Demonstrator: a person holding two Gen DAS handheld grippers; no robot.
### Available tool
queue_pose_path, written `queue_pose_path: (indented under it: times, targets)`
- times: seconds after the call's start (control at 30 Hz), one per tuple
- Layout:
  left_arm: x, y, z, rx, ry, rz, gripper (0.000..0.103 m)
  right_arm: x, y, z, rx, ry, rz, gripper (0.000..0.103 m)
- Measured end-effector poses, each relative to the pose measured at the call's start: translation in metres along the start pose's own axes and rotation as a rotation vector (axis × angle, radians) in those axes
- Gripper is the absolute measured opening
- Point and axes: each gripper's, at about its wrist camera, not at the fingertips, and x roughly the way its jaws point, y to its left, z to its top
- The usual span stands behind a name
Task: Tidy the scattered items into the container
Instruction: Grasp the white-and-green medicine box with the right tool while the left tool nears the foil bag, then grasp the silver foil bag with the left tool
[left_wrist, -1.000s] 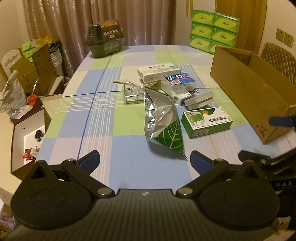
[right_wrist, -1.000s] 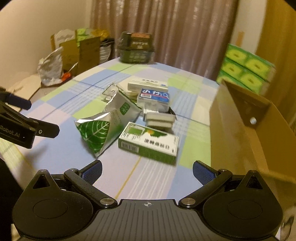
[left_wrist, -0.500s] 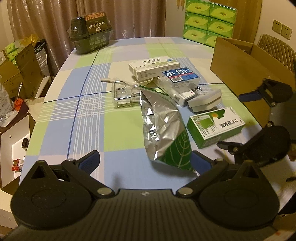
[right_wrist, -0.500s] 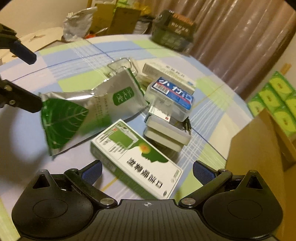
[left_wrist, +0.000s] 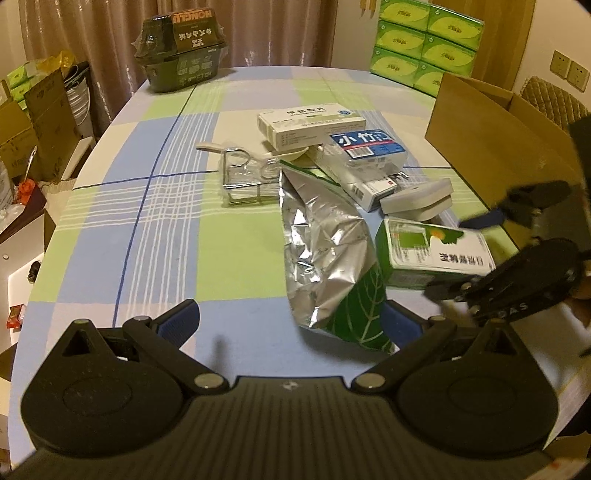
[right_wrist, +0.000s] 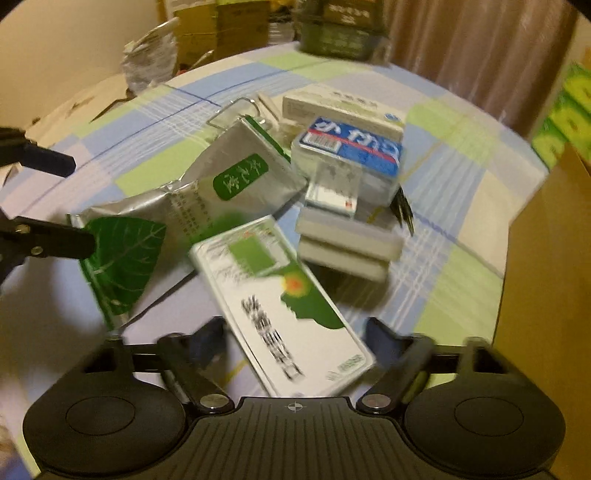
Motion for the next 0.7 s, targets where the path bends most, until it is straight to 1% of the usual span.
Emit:
queue_pose_path:
  times: [0.07,0.13,0.2,0.27,0.33,0.37,0.47,0.57,0.6,0.63,0.7]
  targets:
    - [-0.001,0.002,0.0,-0.004,-0.001,0.009,0.102,-0.009,0.001,-0.007,0.057,0.005,0.028,0.058]
    - [-0.003,0.003,0.001,-0.008,-0.004,0.014,0.102,-0.017,0.007,-0.013,0.093,0.011,0.068,0.053]
    - [-0.006,0.003,0.001,-0.006,-0.008,0.012,0.102,-0.024,0.015,-0.018,0.108,0.013,0.096,0.053]
    - [-0.008,0.002,0.002,0.0,-0.011,0.009,0.102,-0.027,0.022,-0.021,0.103,0.006,0.101,0.053]
    - [-0.008,0.001,0.003,0.009,-0.011,0.007,0.102,-0.03,0.026,-0.02,0.095,-0.034,0.088,0.055]
    - [-0.008,0.0,0.004,0.015,-0.011,0.006,0.102,-0.029,0.027,-0.019,0.095,-0.045,0.074,0.059]
    - [-0.005,-0.003,0.007,0.032,-0.012,0.001,0.102,-0.025,0.029,-0.011,0.084,-0.063,0.055,0.06]
    - [0.002,-0.006,0.012,0.051,-0.009,-0.007,0.102,-0.015,0.03,-0.009,0.045,-0.049,0.031,0.06]
    - [0.005,-0.007,0.014,0.054,-0.009,-0.015,0.102,-0.013,0.028,-0.011,0.049,-0.042,0.031,0.059]
    - [0.008,-0.008,0.016,0.055,-0.009,-0.024,0.102,-0.013,0.026,-0.013,0.066,-0.043,0.039,0.053]
    - [0.015,-0.01,0.022,0.053,-0.006,-0.047,0.102,-0.016,0.023,-0.018,0.091,-0.052,0.022,0.053]
